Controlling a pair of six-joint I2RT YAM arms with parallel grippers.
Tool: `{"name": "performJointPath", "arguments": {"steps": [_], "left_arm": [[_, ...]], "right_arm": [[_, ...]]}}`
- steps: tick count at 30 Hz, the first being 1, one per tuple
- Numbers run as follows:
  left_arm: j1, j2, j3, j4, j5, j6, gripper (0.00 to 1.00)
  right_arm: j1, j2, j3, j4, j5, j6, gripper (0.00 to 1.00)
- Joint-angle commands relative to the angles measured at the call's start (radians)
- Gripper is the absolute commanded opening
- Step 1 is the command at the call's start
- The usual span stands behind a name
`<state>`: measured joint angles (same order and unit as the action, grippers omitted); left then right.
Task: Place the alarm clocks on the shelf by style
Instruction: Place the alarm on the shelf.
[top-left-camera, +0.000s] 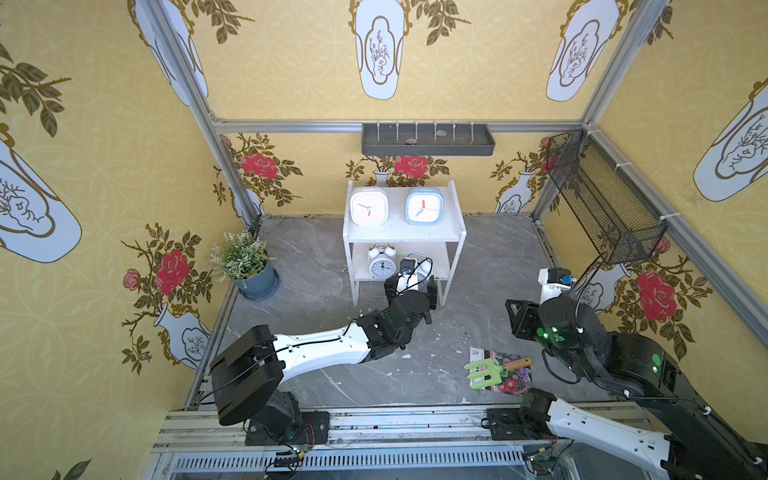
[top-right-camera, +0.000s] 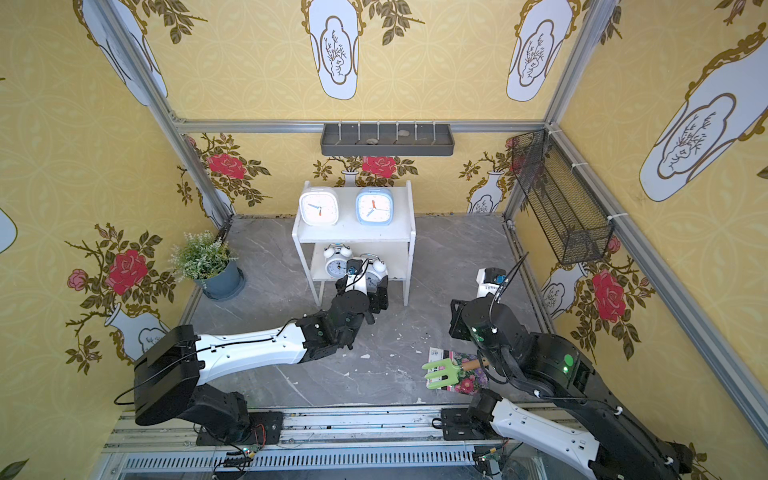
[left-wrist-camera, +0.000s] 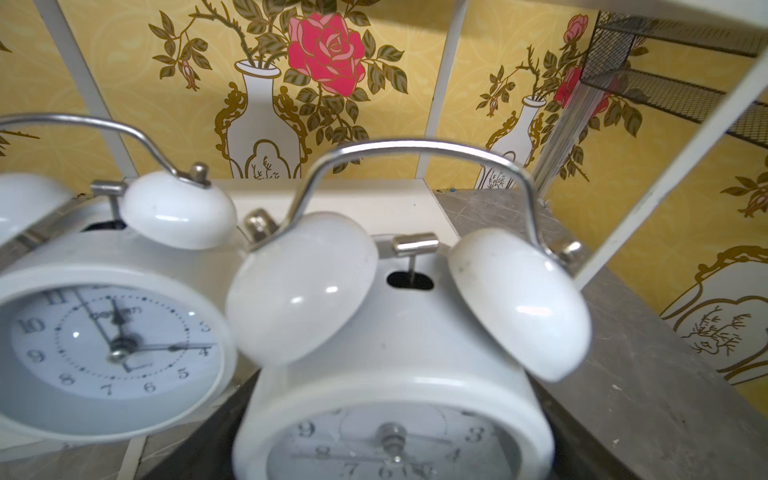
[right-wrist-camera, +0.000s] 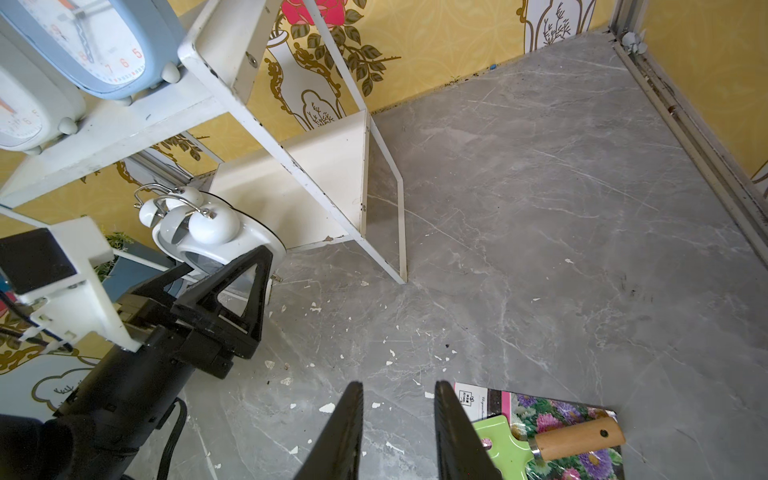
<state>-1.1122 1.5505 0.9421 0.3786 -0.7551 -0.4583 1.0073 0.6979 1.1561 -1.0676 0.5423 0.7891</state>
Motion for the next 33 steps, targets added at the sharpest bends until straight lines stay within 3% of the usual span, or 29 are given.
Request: {"name": "performJointPath", "arguments": {"steps": [1, 33], "left_arm": [[0.018, 0.019, 0.021, 0.076, 0.036, 0.023, 0.79], [0.061, 0.163, 0.203, -0.116, -0.006, -0.125, 0.79]], "right_arm": [[0.001, -0.004, 0.001, 0.034, -0.010, -0.024, 0.31], [0.001, -0.088, -0.009, 0.030, -0.057, -0.051, 0.28]]}}
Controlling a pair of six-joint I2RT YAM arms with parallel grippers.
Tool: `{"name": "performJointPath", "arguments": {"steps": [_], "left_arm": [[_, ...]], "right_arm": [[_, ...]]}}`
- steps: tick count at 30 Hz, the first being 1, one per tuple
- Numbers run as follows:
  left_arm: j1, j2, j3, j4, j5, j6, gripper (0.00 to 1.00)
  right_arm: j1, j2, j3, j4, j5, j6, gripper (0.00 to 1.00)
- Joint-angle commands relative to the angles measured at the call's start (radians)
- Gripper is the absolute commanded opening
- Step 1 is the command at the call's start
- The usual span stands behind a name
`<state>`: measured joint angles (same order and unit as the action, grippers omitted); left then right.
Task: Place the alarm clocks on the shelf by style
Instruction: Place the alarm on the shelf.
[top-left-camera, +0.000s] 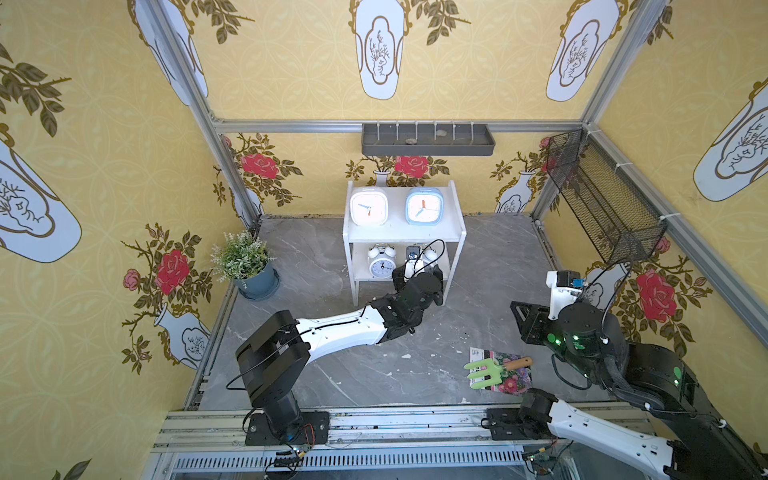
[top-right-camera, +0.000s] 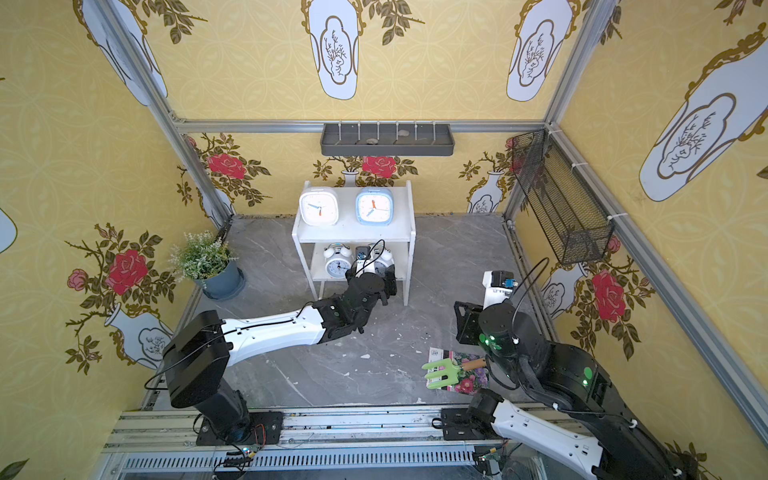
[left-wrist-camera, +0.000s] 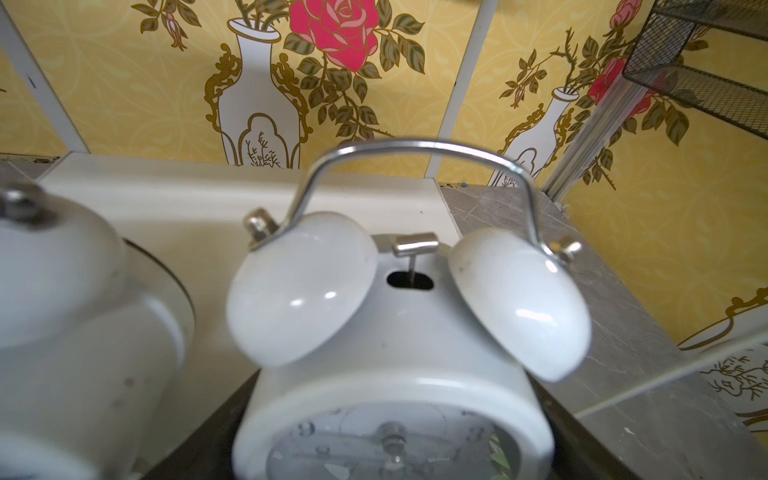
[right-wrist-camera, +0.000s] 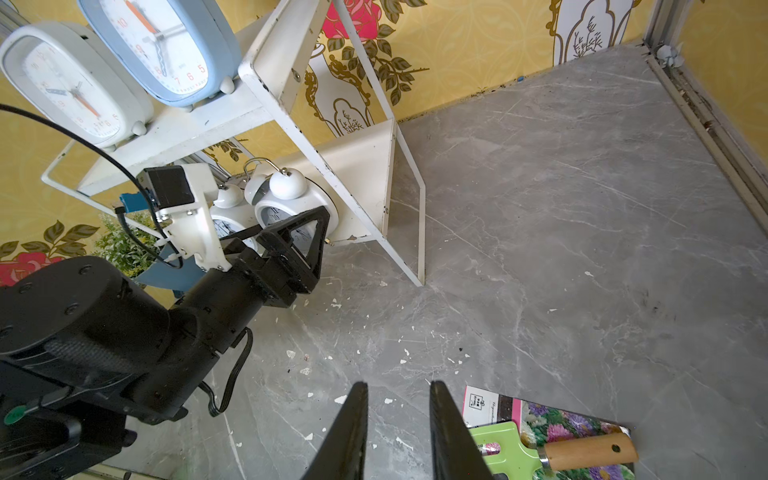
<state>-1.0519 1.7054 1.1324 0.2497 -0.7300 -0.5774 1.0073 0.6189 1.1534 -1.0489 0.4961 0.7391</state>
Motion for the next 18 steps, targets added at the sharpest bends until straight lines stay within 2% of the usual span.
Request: {"name": "performJointPath", "arguments": {"steps": [1, 18], "left_arm": [[0.001, 0.011, 0.014, 0.013, -0.035, -0.006, 0.79], [0.001, 0.069, 0.089, -0.036, -0.076, -0.010, 0.80]], "right_arm": [[0.001, -0.014, -0.009, 0.012, -0.011, -0.001, 0.28], [-0.003, -0.047, -0.016, 0.026, -0.039, -0.010, 0.27]]}}
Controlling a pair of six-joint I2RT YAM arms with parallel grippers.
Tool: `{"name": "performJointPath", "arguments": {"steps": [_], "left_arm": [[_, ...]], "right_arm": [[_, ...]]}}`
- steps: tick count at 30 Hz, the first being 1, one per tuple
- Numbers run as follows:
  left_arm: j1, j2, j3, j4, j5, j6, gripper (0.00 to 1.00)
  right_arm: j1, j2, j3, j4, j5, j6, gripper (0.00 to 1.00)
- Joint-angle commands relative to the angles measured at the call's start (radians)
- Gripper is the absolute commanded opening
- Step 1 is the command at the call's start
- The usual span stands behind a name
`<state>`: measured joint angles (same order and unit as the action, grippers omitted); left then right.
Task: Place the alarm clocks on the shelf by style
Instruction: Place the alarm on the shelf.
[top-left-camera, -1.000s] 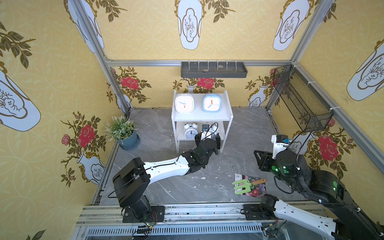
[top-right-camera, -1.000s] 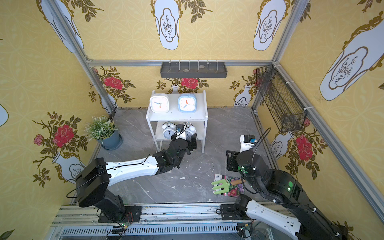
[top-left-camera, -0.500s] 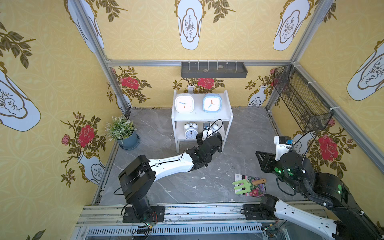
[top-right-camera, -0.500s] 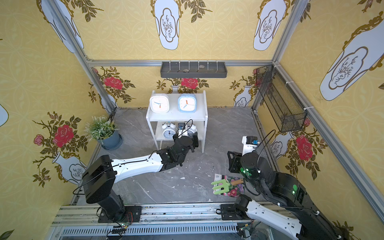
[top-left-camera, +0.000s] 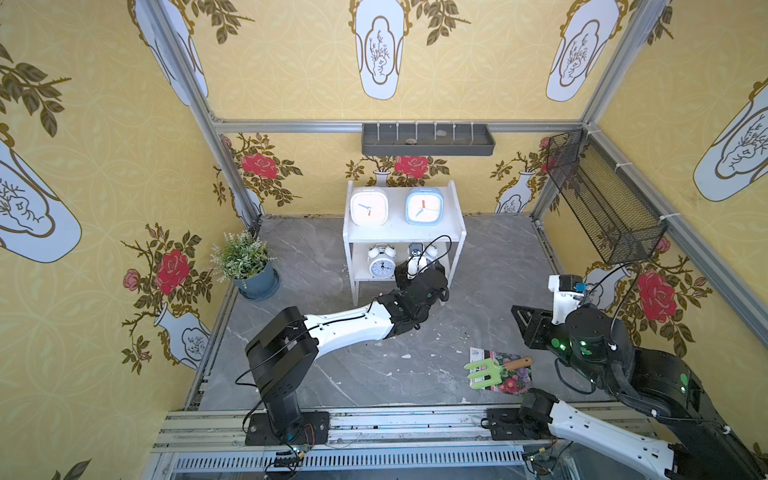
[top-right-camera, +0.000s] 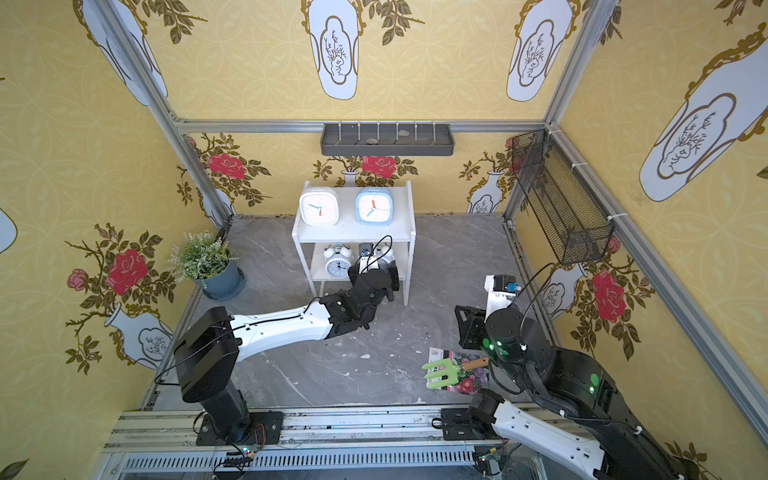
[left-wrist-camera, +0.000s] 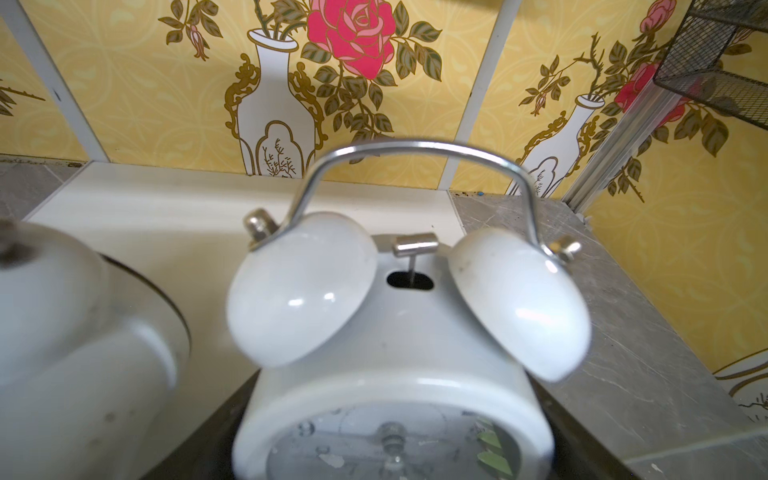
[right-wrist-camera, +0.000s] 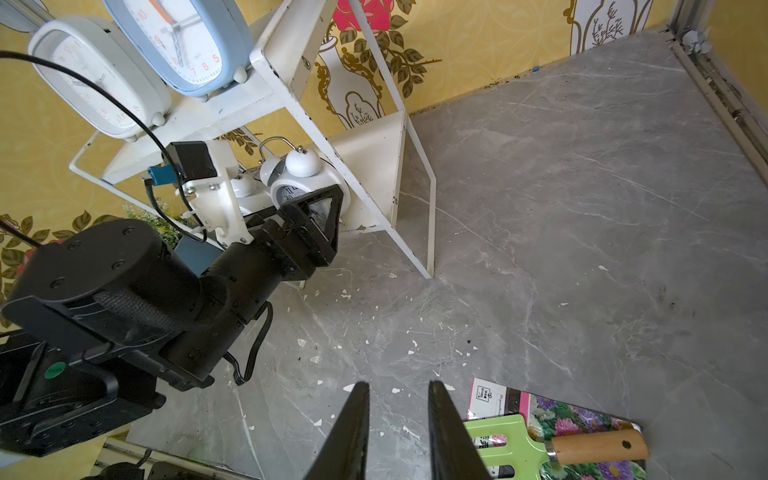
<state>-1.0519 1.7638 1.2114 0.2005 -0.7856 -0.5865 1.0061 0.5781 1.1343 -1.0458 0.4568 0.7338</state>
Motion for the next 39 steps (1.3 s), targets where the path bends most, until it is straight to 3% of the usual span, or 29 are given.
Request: {"name": "performJointPath", "arguments": {"steps": [1, 16, 34, 39], "left_arm": [[-0.001, 0.015, 0.013, 0.013, -0.021, 0.002, 0.80], [-0.003, 0.037, 0.039, -0.016, -0.029, 0.012, 0.84], [-0.014, 0.057, 0.057, -0.033, -0.047, 0.018, 0.99], [-0.019, 0.051, 0.048, -0.033, -0.047, 0.024, 0.99]], "right_arm": [[-0.001, -0.007, 0.003, 0.022, -0.001, -0.007, 0.27], [-0.020, -0.022, 0.006, 0.027, -0.023, -0.017, 0.27], [-0.040, -0.038, 0.009, 0.036, -0.055, -0.029, 0.28], [-0.044, -0.038, 0.014, 0.035, -0.058, -0.034, 0.28]]}}
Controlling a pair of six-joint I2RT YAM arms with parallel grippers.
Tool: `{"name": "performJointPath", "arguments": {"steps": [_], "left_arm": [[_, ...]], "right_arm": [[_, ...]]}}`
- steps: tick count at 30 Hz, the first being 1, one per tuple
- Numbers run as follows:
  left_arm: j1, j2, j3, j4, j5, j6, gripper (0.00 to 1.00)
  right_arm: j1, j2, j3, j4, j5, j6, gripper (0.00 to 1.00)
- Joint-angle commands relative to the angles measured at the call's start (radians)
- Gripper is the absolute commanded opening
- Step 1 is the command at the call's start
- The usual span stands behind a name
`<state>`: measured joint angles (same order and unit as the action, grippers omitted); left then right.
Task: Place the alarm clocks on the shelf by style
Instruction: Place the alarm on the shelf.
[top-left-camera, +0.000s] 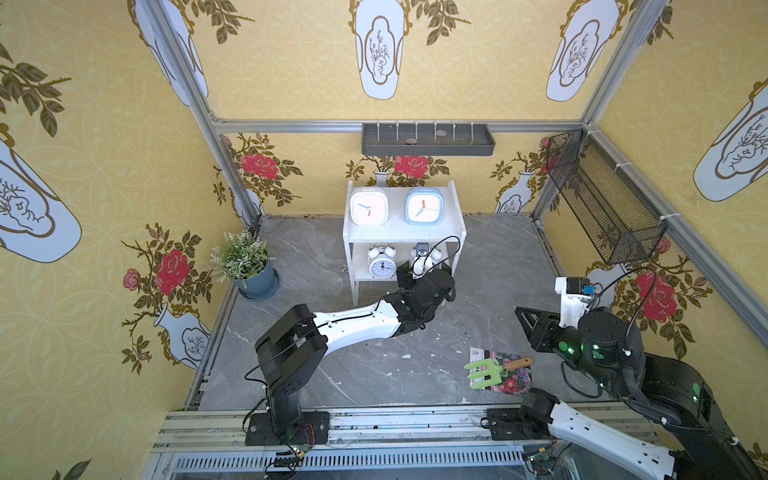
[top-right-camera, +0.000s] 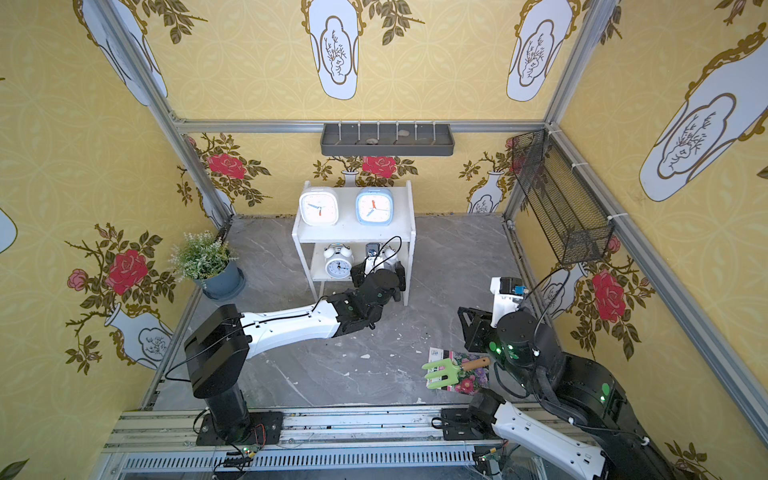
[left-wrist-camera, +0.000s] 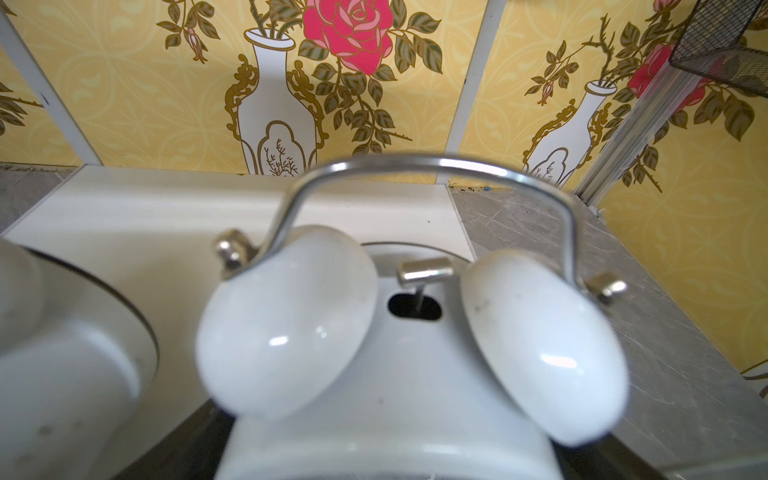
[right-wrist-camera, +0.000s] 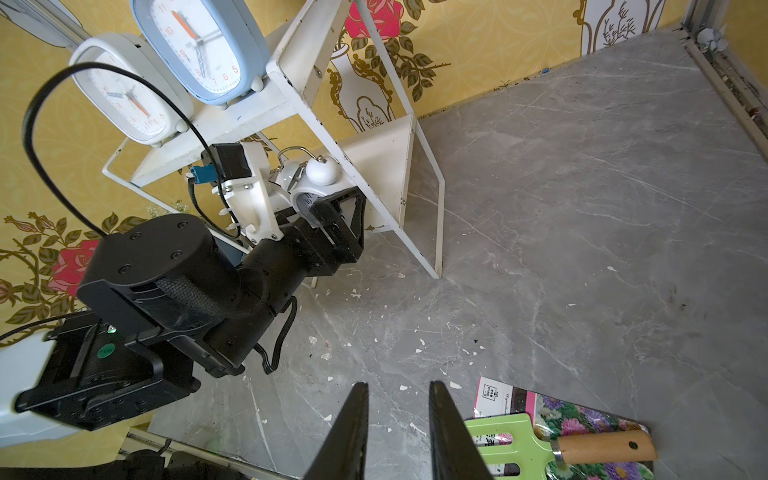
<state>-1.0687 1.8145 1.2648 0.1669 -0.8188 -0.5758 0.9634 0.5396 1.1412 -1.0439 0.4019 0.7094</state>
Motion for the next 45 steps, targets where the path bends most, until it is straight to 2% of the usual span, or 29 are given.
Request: {"name": "performJointPath", "arguments": {"steps": [1, 14, 25, 35, 45], "left_arm": [[-0.004, -0.001, -0.009, 0.000, -0.015, 0.015, 0.99], [-0.017, -0.036, -0.052, 0.001, -0.020, 0.017, 0.99], [-0.042, -0.109, -0.121, 0.000, 0.031, 0.032, 0.99], [-0.048, -0.091, -0.101, -0.008, 0.043, 0.048, 0.99], [-0.049, -0.156, -0.179, -0.019, 0.069, 0.032, 0.99]], "right_arm": [[-0.002, 0.001, 0.007, 0.033, -0.003, -0.010, 0.28], [-0.009, 0.013, 0.005, 0.034, -0.005, -0.012, 0.32], [-0.009, 0.033, 0.007, 0.039, 0.008, -0.020, 0.46], [-0.009, 0.039, 0.014, 0.038, 0.002, -0.025, 0.46], [-0.008, 0.050, 0.014, 0.043, -0.002, -0.036, 0.47]]}}
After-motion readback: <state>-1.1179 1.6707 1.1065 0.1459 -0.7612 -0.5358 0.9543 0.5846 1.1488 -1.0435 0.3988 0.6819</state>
